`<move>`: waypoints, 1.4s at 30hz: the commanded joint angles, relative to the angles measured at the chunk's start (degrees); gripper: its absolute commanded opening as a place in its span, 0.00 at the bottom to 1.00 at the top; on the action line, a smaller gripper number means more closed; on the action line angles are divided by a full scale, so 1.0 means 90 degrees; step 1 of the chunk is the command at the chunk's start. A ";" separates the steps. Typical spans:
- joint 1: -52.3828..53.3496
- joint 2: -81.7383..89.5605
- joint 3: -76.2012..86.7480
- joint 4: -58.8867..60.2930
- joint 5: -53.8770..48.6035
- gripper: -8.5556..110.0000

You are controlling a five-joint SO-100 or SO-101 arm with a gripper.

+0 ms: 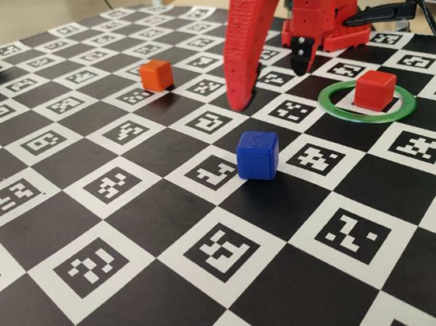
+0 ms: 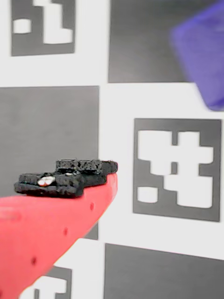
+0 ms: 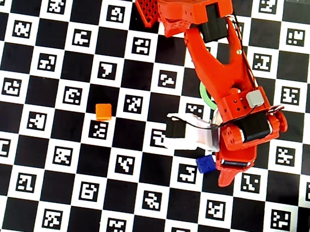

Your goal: Grab the red cube then put it in the green circle then put the blue cube on top and finally the orange cube on top

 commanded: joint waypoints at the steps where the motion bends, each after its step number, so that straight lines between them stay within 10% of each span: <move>1: 0.0107 0.0127 -0.0459 -0.0088 0.0020 0.50; 42: 0.0400 0.0039 0.1865 -0.2295 -0.0420 0.52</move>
